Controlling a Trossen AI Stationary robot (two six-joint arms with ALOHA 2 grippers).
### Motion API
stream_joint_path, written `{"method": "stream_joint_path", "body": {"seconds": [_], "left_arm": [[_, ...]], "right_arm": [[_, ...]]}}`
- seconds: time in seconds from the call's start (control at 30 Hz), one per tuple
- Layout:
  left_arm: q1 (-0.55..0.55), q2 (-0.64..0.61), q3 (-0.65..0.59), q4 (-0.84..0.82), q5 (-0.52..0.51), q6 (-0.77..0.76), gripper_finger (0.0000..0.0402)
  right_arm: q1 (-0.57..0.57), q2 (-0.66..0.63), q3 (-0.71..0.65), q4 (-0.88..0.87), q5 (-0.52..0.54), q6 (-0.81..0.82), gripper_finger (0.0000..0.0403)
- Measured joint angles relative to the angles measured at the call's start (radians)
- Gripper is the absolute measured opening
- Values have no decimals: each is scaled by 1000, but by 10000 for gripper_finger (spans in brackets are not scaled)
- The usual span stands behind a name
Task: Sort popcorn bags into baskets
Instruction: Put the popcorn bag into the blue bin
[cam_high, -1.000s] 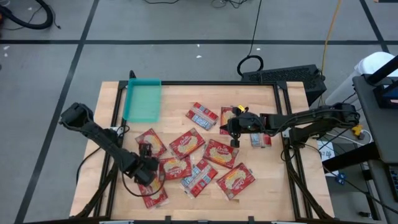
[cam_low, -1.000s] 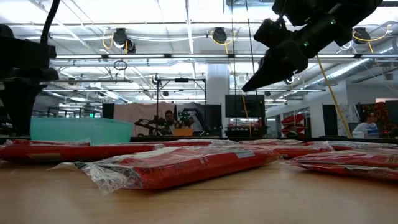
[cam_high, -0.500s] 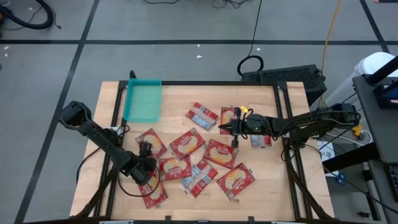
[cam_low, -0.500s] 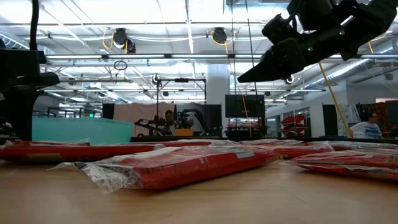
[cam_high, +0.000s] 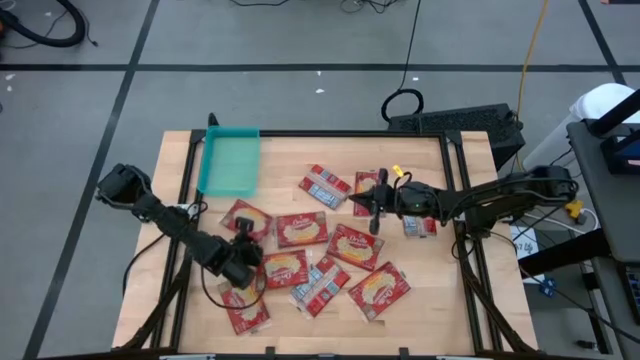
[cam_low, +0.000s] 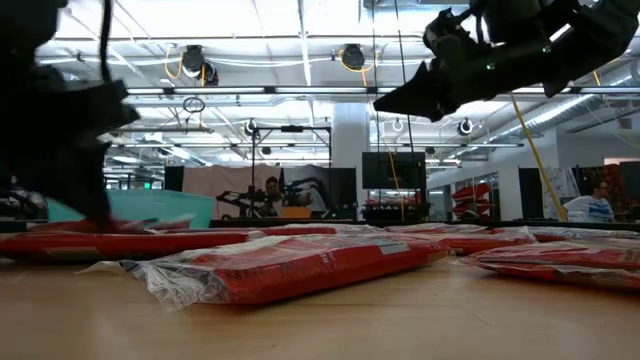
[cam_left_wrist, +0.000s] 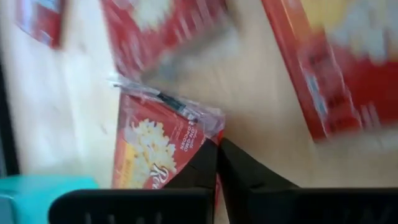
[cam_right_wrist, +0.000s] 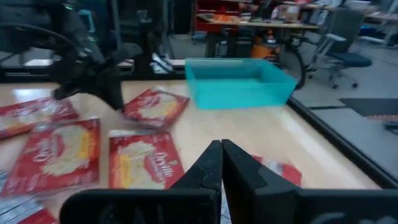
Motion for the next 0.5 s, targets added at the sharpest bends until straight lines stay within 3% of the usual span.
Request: {"method": "stream_joint_path", "body": {"seconds": [0.3,0.5], "left_arm": [[164,-1,175,-15,-76,156,4],[306,-1,268,9,-77,281,3]], "right_arm": [[97,206,139,-6,87,-108,0],[136,387,389,-277,150,-198,37]]}}
